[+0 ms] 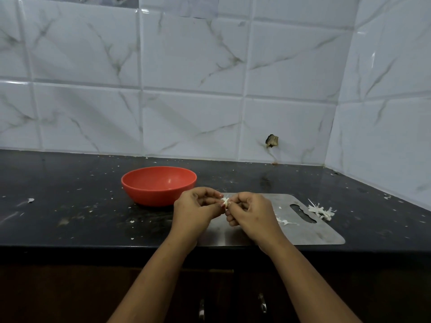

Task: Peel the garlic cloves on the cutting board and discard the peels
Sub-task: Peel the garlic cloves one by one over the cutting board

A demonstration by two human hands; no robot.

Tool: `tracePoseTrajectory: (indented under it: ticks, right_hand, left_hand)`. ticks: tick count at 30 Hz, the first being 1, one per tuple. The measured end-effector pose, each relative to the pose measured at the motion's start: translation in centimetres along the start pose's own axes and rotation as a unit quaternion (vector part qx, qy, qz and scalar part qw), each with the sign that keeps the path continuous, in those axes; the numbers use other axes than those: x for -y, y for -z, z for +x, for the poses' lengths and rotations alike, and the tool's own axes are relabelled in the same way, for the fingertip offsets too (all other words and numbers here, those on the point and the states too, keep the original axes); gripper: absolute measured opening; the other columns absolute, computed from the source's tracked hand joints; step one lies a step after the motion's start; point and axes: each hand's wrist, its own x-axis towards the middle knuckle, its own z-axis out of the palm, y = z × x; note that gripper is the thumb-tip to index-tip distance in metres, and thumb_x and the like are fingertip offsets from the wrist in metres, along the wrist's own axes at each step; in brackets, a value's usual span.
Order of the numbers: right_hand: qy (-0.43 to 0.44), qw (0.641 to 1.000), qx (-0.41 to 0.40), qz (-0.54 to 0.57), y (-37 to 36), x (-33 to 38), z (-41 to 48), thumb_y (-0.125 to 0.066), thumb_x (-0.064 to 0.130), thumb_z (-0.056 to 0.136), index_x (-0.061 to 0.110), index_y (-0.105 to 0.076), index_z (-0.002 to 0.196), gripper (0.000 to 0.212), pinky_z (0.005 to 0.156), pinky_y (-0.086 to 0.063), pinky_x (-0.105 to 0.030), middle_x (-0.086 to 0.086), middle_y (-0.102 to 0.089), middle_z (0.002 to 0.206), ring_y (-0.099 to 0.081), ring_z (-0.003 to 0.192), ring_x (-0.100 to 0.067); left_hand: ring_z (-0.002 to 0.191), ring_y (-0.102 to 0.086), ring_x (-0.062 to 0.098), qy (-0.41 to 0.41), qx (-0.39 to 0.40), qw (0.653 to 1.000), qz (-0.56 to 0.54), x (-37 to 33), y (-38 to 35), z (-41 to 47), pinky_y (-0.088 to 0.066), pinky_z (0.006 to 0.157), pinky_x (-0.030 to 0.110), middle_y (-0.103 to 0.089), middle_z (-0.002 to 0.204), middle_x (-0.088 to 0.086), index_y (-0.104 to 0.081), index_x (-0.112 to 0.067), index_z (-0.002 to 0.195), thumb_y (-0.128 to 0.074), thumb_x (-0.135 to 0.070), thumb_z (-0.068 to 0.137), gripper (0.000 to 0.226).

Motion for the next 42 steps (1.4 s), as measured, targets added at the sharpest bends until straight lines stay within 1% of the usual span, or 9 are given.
tracePoseTrajectory:
  ticks: [4,6,11,14,20,27,30,35,42]
  right_hand:
    - [-0.007,1.0,0.003,0.021,0.1,0.3,-0.1,-0.057,0.005,0.092,0.002,-0.07,0.088,0.014,0.059,-0.054,-0.02,-0.011,-0.07,0.071,-0.065,0.058,-0.009]
    - [-0.018,0.999,0.001,0.046,0.1,0.4,0.0,-0.056,0.005,0.092,0.002,-0.071,0.088,0.015,0.056,-0.052,-0.018,-0.012,-0.07,0.071,-0.065,0.057,-0.009]
    - [-0.045,0.996,0.007,0.071,-0.1,0.4,0.3,-0.054,0.006,0.093,0.006,-0.072,0.079,0.023,0.057,-0.05,-0.021,-0.009,-0.07,0.068,-0.064,0.06,-0.013]
    - [-0.047,0.996,0.005,0.073,0.1,0.3,0.3,-0.056,0.005,0.091,0.004,-0.072,0.077,0.021,0.056,-0.051,-0.02,-0.012,-0.07,0.068,-0.064,0.058,-0.013]
    - [-0.031,0.998,0.004,0.049,0.1,0.1,0.2,-0.055,0.004,0.091,-0.001,-0.071,0.078,0.021,0.055,-0.052,-0.02,-0.012,-0.07,0.067,-0.064,0.056,-0.012]
    - [-0.016,0.999,-0.003,0.04,0.1,0.2,-0.1,-0.054,0.002,0.09,-0.004,-0.07,0.077,0.021,0.056,-0.053,-0.021,-0.015,-0.069,0.066,-0.064,0.055,-0.012]
    - [-0.021,0.998,0.002,0.058,0.1,0.2,0.0,-0.053,0.003,0.091,-0.004,-0.07,0.078,0.023,0.056,-0.052,-0.02,-0.012,-0.067,0.064,-0.064,0.056,-0.012]
    - [-0.031,0.995,0.015,0.091,0.1,0.2,0.0,-0.051,0.002,0.093,-0.006,-0.069,0.081,0.024,0.055,-0.05,-0.019,-0.01,-0.066,0.063,-0.063,0.056,-0.01]
    - [-0.038,0.992,0.032,0.119,0.3,0.4,0.0,-0.052,0.003,0.095,-0.003,-0.07,0.088,0.02,0.055,-0.05,-0.018,-0.007,-0.066,0.064,-0.061,0.057,-0.009]
  left_hand:
    - [0.076,-0.072,0.02,0.016,0.009,0.999,-0.049,0.0,0.0,0.3,-0.056,0.066,0.023,-0.073,0.078,0.014,-0.07,-0.004,0.088,-0.07,0.008,0.077,0.016]
    - [0.075,-0.071,0.019,0.013,0.007,0.998,-0.054,0.1,0.0,0.5,-0.055,0.065,0.021,-0.073,0.077,0.013,-0.07,-0.004,0.087,-0.07,0.008,0.077,0.016]
    - [0.074,-0.071,0.013,-0.016,-0.018,1.0,0.004,0.2,-0.2,0.2,-0.055,0.068,0.019,-0.073,0.074,0.006,-0.072,-0.009,0.083,-0.074,0.004,0.075,0.015]
    - [0.074,-0.071,0.01,-0.03,-0.024,0.998,0.045,0.2,-0.4,0.3,-0.056,0.071,0.019,-0.073,0.073,0.002,-0.073,-0.012,0.081,-0.075,0.002,0.075,0.015]
    - [0.072,-0.07,0.004,-0.041,-0.016,0.996,0.078,0.0,-0.3,0.1,-0.054,0.069,0.014,-0.073,0.074,-0.001,-0.072,-0.013,0.082,-0.075,0.002,0.076,0.017]
    - [0.073,-0.07,0.004,-0.055,-0.012,0.994,0.099,0.2,-0.5,0.1,-0.056,0.073,0.017,-0.073,0.075,-0.002,-0.073,-0.014,0.082,-0.076,-0.001,0.076,0.014]
    - [0.075,-0.07,0.006,-0.041,-0.01,0.996,0.075,0.2,-0.4,0.2,-0.056,0.073,0.019,-0.074,0.075,-0.001,-0.072,-0.013,0.083,-0.076,-0.001,0.076,0.014]
    - [0.081,-0.071,0.021,0.02,0.017,0.999,-0.027,0.3,0.1,0.5,-0.057,0.079,0.029,-0.073,0.08,0.012,-0.07,-0.007,0.083,-0.075,0.005,0.074,0.015]
    - [0.079,-0.071,0.02,0.074,0.066,0.987,-0.126,-0.1,0.7,0.8,-0.058,0.077,0.026,-0.072,0.08,0.014,-0.068,-0.003,0.084,-0.068,0.01,0.078,0.014]
